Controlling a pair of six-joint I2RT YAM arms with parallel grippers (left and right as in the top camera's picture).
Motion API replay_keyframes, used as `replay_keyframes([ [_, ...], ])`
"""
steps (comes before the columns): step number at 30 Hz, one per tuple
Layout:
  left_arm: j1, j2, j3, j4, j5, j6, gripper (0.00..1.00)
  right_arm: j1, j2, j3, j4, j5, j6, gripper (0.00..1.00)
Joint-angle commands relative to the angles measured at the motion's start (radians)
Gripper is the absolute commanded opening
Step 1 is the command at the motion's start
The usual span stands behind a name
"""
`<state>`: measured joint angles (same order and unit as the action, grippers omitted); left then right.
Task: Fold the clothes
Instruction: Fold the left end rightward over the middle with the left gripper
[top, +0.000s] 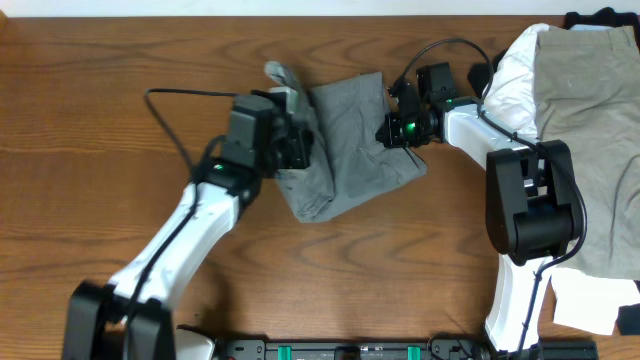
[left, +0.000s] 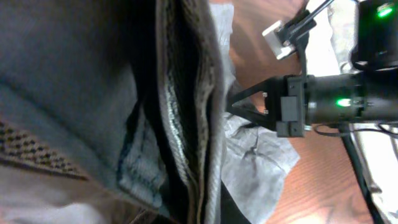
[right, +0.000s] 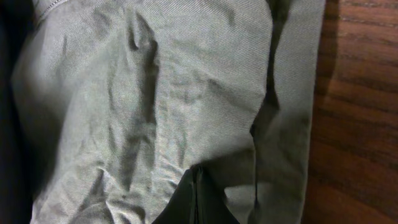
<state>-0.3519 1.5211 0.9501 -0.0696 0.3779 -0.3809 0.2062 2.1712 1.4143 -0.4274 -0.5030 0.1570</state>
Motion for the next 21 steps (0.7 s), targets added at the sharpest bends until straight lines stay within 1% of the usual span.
replay_keyframes([
  [1,-0.035,0.070,0.002,0.064,-0.006,-0.045,0.06,0.016,0.055,-0.055,-0.029,0.050,0.014,0.01],
  [6,-0.082,0.130,0.001,0.189,-0.005,-0.072,0.06,0.016,0.055,-0.055,-0.030,0.050,0.014,0.01],
  [11,-0.129,0.145,0.002,0.267,-0.007,-0.077,0.06,0.016,0.055,-0.055,-0.028,0.050,0.014,0.01],
  [12,-0.135,0.145,0.002,0.275,-0.011,-0.077,0.16,0.016,0.055,-0.055,-0.027,0.050,0.014,0.01],
  [13,-0.142,0.145,0.001,0.280,-0.021,-0.077,0.41,0.016,0.055,-0.055,-0.025,0.050,0.014,0.01],
  [14,-0.148,0.145,0.002,0.283,-0.033,-0.077,0.72,0.015,0.055,-0.055,-0.024,0.050,0.014,0.01],
  [15,-0.149,0.145,0.002,0.285,-0.046,-0.077,0.98,0.014,0.055,-0.055,-0.022,0.050,0.014,0.01],
  [17,-0.145,0.145,0.002,0.285,-0.071,-0.077,0.98,0.009,0.055,-0.055,-0.018,0.049,0.018,0.01],
  [21,-0.101,0.129,0.002,0.275,-0.072,-0.089,0.98,-0.006,0.055,-0.055,-0.012,0.030,0.022,0.01],
])
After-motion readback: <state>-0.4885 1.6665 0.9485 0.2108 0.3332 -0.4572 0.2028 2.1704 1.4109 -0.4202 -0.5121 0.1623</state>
